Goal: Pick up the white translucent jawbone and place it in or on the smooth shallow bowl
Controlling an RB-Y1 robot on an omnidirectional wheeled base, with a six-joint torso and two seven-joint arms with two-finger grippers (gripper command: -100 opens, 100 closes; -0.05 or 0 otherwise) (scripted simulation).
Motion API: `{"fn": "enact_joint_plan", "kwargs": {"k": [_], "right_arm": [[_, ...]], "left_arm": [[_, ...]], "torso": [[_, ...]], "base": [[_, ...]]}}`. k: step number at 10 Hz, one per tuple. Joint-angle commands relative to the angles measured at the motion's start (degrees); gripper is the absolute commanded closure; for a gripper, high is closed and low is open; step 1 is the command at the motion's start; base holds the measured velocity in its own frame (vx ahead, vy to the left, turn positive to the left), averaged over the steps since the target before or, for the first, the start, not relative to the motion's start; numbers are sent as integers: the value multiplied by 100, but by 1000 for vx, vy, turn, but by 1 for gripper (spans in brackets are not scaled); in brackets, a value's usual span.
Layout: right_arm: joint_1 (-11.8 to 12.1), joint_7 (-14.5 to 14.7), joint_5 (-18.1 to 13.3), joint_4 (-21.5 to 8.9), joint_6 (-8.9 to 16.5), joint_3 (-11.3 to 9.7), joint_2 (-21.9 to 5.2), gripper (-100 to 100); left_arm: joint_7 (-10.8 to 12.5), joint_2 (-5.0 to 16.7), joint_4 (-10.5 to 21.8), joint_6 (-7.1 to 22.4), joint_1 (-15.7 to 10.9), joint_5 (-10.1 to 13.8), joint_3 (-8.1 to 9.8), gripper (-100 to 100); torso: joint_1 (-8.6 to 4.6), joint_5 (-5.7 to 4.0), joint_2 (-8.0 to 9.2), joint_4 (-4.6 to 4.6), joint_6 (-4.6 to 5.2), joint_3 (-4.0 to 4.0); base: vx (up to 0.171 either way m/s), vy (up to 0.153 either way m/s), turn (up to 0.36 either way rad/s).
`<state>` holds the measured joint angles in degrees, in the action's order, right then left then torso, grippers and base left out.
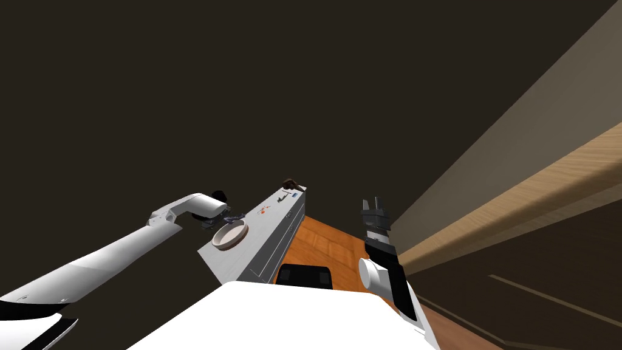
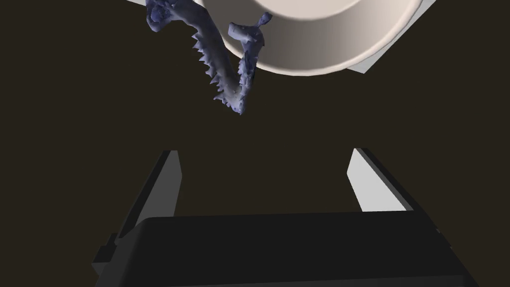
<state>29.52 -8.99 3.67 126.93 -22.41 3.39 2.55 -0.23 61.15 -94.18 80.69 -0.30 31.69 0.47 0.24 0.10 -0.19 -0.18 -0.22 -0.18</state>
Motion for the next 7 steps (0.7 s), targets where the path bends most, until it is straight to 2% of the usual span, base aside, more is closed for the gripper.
{"fn": "enact_joint_plan", "kwargs": {"k": [1, 2, 3, 7], "right_arm": [[0, 0, 0, 0, 0, 0, 0, 0], [0, 0, 0, 0, 0, 0, 0, 0], [0, 0, 0, 0, 0, 0, 0, 0], [0, 0, 0, 0, 0, 0, 0, 0]], "left_arm": [[24, 92, -136, 163, -41, 86, 34, -100], [21, 57, -93, 101, -24, 52, 21, -100], [24, 63, -103, 123, -27, 57, 24, 0], [24, 62, -102, 121, -27, 57, 24, 0]], "torso": [[0, 0, 0, 0, 0, 0], [0, 0, 0, 0, 0, 0], [0, 1, -1, -1, 0, -1], [-1, 1, -1, -1, 0, -1]], "base": [[-1, 5, 29], [0, 0, 0], [0, 0, 0], [0, 0, 0]]}}
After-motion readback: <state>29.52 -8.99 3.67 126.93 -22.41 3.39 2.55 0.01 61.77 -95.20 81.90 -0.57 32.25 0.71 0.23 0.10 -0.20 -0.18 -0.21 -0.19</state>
